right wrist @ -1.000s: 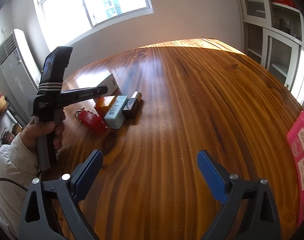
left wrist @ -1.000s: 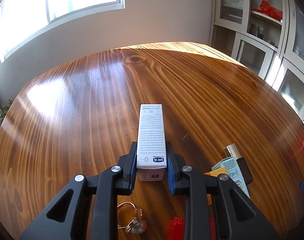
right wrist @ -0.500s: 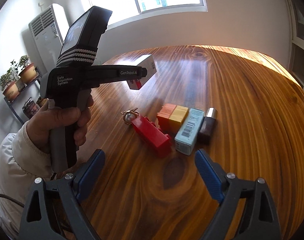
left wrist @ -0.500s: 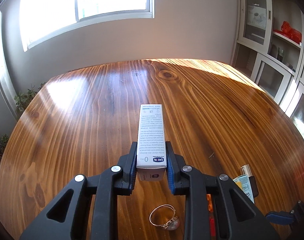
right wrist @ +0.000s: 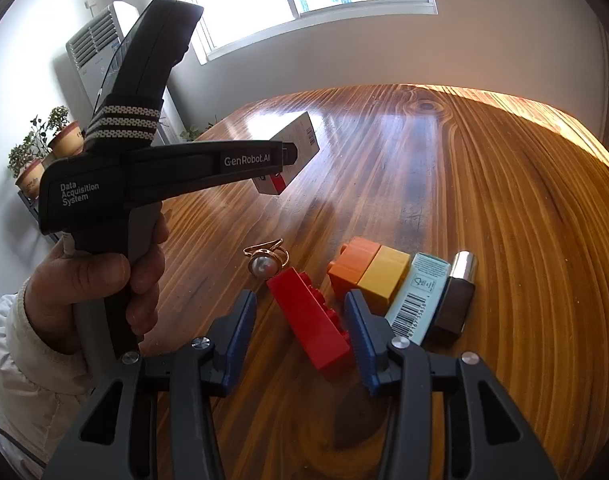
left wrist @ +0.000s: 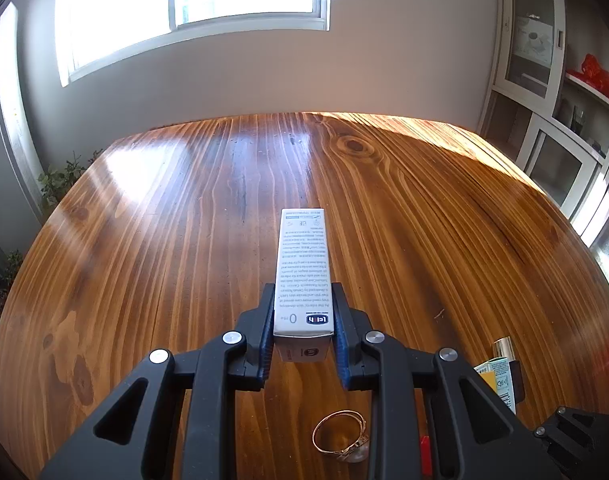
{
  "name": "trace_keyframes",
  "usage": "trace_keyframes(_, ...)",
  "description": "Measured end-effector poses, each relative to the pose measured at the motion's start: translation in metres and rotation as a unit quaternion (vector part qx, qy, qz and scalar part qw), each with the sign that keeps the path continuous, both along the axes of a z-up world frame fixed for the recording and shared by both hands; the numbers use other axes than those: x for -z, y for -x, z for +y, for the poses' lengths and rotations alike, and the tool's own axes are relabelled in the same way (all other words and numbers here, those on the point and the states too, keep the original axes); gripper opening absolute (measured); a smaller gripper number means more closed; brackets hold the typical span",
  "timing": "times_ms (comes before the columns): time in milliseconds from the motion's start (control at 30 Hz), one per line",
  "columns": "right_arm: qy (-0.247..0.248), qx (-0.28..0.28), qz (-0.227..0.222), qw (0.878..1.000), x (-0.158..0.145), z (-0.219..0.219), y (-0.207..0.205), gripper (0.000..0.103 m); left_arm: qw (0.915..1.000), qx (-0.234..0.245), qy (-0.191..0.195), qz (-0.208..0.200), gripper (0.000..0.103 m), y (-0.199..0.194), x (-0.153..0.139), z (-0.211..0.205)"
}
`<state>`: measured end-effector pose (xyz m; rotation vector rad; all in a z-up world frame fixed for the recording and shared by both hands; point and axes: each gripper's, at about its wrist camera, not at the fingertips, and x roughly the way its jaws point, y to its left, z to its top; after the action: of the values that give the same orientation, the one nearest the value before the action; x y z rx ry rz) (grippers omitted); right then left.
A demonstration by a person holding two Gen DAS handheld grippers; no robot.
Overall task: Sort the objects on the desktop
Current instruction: 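Grasp the red toy block with the right gripper while left holds the white box, then carry the red block into the pink tin while left carries the white box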
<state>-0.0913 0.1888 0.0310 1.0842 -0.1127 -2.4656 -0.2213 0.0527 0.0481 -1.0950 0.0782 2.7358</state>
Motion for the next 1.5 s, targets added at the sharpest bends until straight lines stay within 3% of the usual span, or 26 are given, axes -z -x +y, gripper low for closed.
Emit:
trace_keyframes(233, -0.050, -0.006, 0.001, 0.999, 0.008, -0.016, 0.009, 0.049, 1.0000, -0.001, -0.002, 0.000, 0.027, -0.004, -0.002, 0.000)
trace_keyframes(367, -0.070, -0.007, -0.015, 0.997, 0.015, -0.023, 0.011, 0.037, 1.0000, -0.001, -0.002, 0.000, 0.027, -0.004, -0.003, 0.000)
trace_keyframes(467, -0.058, -0.001, -0.018, 0.998, 0.015, -0.019, 0.010, 0.026, 1.0000, -0.003, -0.003, -0.001, 0.027, -0.005, -0.003, 0.000)
trace_keyframes(733, -0.032, 0.020, -0.013, 0.999, 0.007, -0.001, -0.013, 0.026, 1.0000, 0.000, -0.009, 0.002, 0.027, -0.008, -0.008, 0.001)
trace_keyframes(1000, 0.007, 0.085, 0.003, 0.996, -0.009, 0.042, -0.056, 0.026, 0.9996, 0.019, -0.013, 0.013, 0.027, -0.018, -0.018, 0.013)
trace_keyframes(1500, 0.027, 0.196, -0.005, 0.980, -0.012, 0.107, -0.144, 0.026, 0.9938, 0.102, -0.021, 0.038, 0.027, -0.066, -0.038, 0.065)
